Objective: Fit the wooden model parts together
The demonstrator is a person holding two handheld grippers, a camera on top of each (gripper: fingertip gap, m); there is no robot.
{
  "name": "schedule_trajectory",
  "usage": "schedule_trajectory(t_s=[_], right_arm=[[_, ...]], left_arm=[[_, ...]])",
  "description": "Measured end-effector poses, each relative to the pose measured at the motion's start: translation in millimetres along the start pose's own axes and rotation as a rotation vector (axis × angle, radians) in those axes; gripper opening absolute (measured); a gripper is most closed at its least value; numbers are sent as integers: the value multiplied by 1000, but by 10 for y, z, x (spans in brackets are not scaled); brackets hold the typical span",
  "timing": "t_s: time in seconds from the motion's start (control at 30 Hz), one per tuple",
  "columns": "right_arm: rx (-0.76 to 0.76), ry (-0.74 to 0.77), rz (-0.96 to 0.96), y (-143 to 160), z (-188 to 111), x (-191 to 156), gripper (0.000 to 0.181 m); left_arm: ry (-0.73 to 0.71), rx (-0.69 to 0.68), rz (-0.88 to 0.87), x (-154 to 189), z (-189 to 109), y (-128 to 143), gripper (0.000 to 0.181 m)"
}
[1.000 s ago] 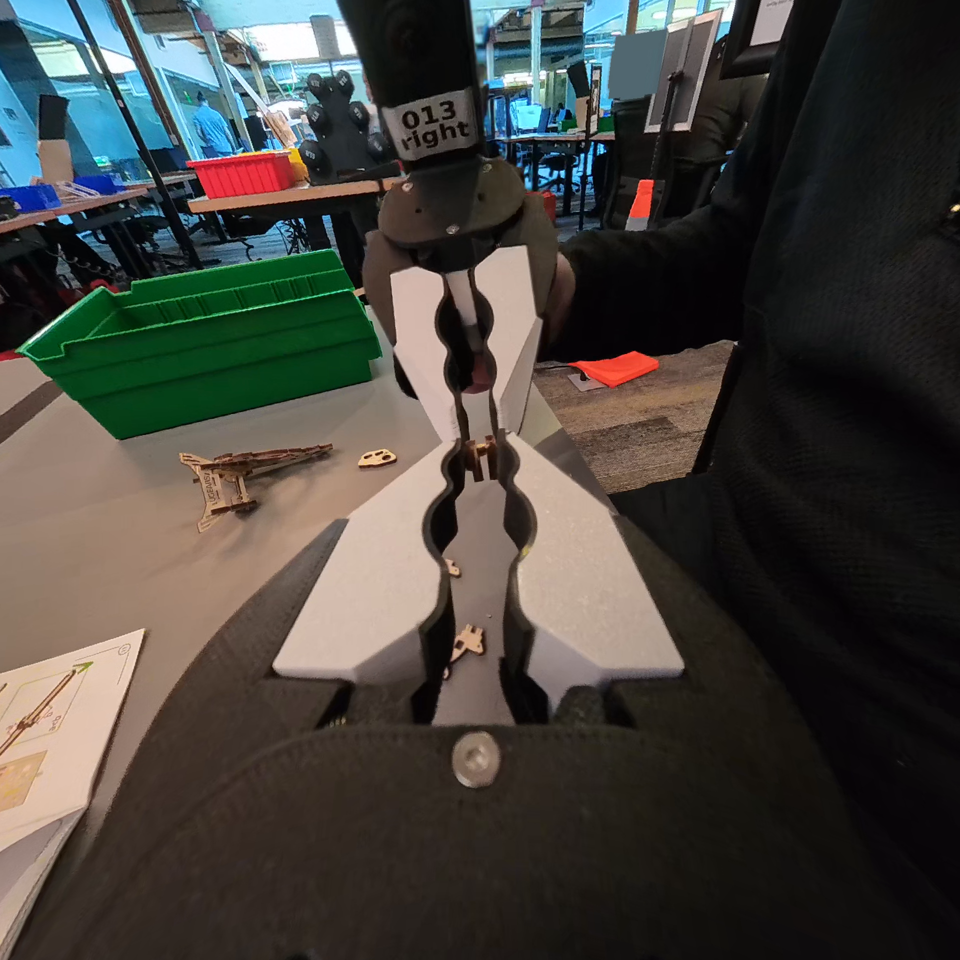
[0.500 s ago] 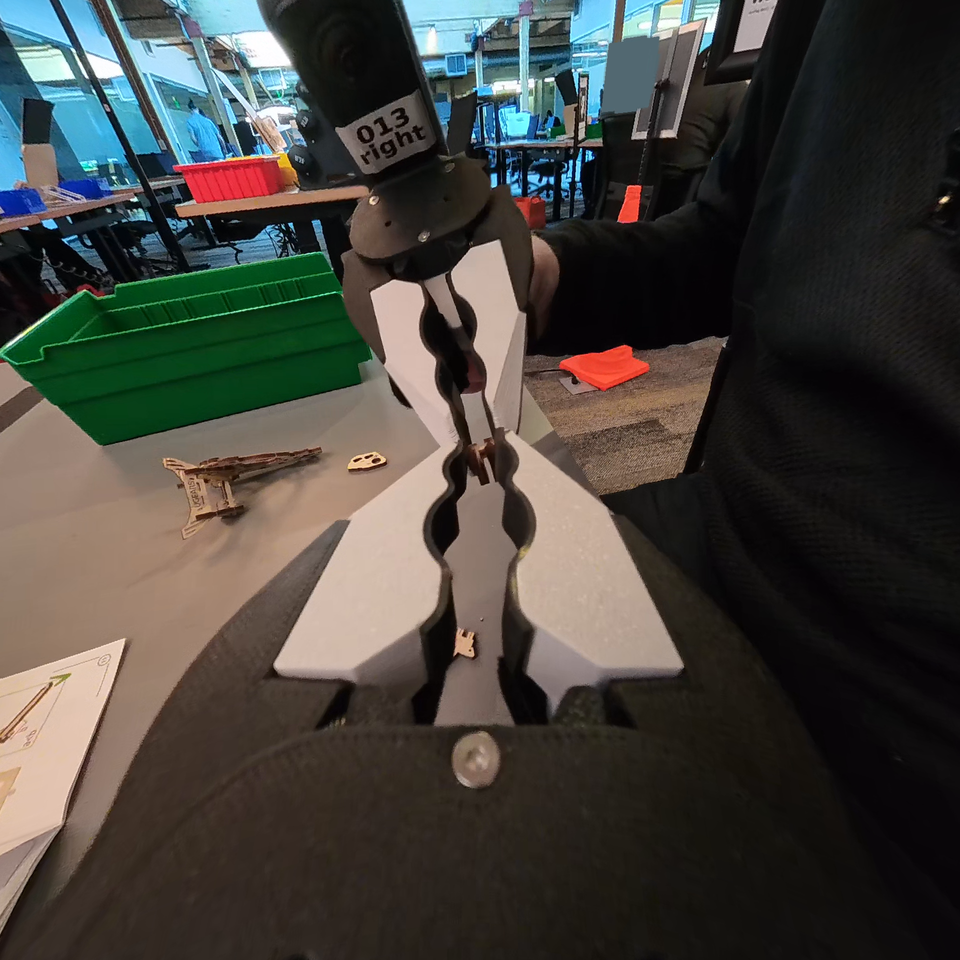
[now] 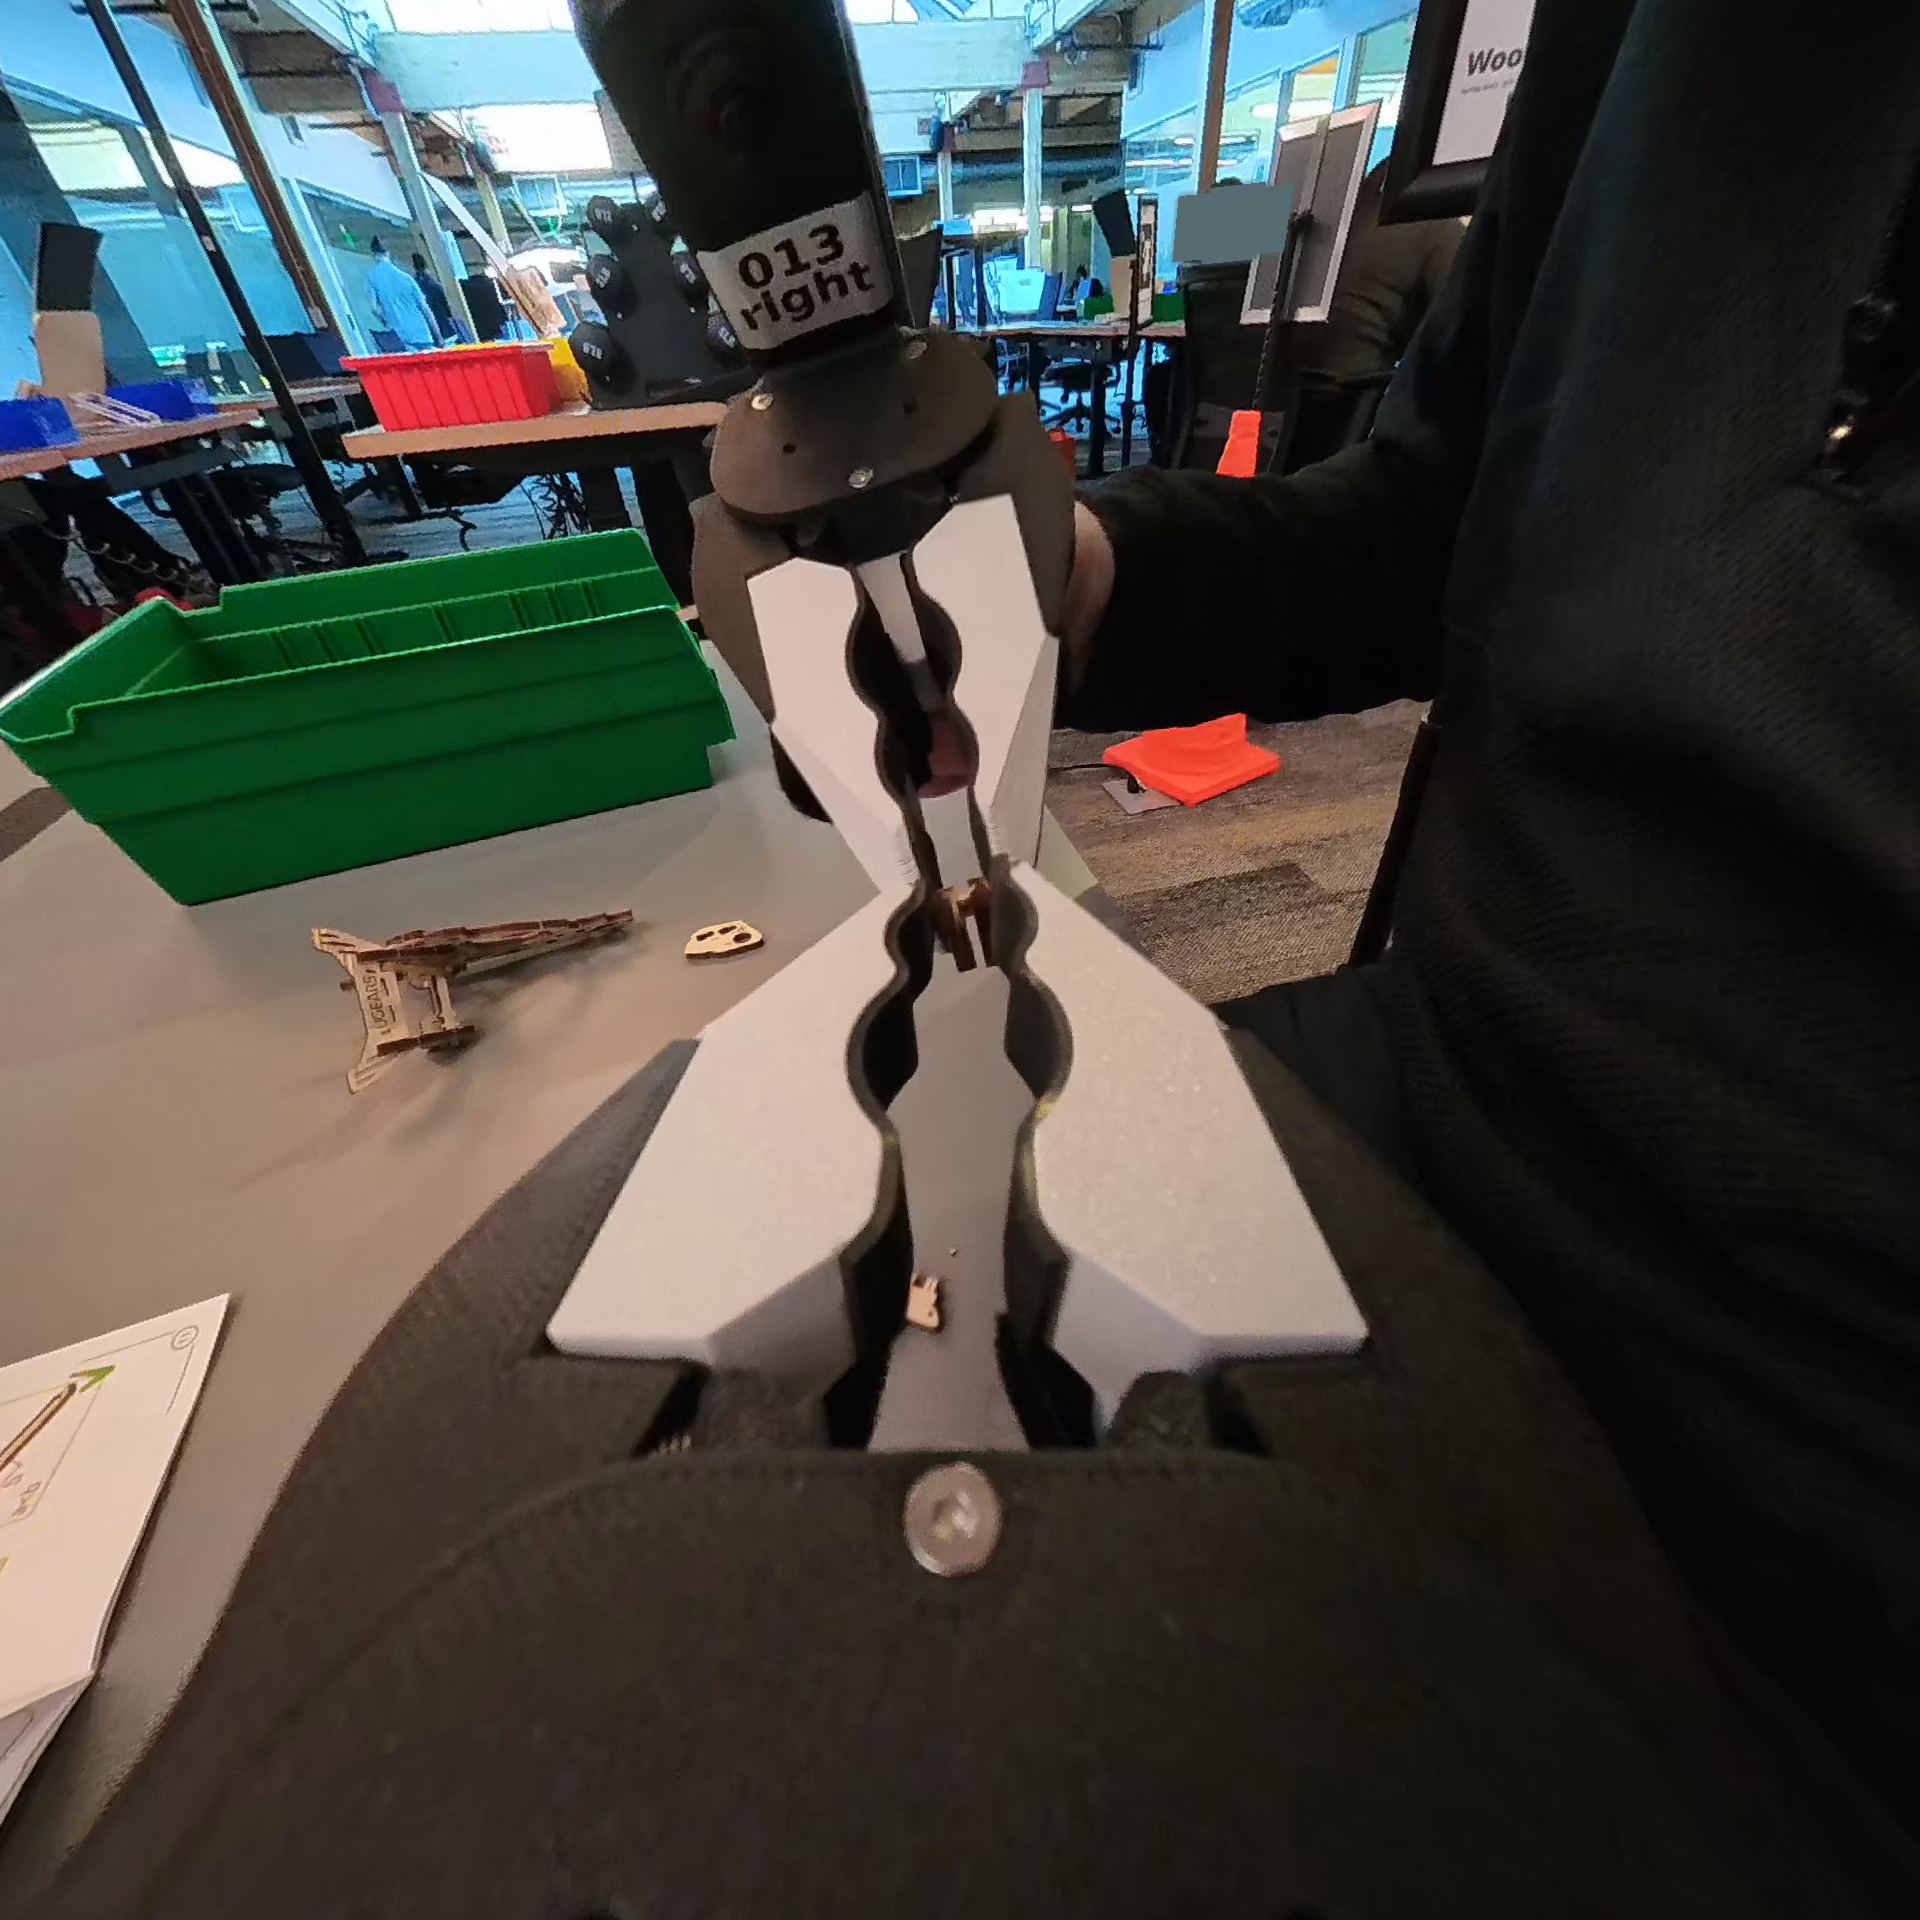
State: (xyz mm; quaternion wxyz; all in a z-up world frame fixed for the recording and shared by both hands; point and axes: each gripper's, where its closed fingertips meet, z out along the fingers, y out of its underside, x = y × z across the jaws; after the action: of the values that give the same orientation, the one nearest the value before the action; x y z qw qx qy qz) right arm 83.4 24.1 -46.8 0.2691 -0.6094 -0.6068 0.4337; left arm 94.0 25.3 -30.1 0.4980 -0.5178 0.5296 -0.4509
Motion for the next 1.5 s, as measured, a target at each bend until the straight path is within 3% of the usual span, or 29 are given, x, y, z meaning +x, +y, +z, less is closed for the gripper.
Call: schedule_trajectory(t_s=[0.27,0.37,0.57,0.73,0.97,1.13,1.27,1.5], right_arm=[[11,-33,62,11,9,10,8],[57,-94,169,25,12,43,8],[287,-237,476,-11,-95,227,7],[396,-313,574,-39,-124,262,7],[371,-283,561,-16,-99,253,7],[314,-243,523,14,-36,232,9],[324,-215,522,11,-58,265,22],[338,-162,479,-13,-82,281,19]], left_arm=[[50,23,-127,-28,-5,22,9],[-16,35,-163,-142,12,42,13],[-59,19,-297,-326,-43,83,11],[-74,1,-338,-340,5,129,14],[-67,10,-384,-331,30,96,18],[-76,9,-407,-335,47,114,8],[-89,46,-496,-408,4,119,7],[-56,118,-556,-405,1,52,7]])
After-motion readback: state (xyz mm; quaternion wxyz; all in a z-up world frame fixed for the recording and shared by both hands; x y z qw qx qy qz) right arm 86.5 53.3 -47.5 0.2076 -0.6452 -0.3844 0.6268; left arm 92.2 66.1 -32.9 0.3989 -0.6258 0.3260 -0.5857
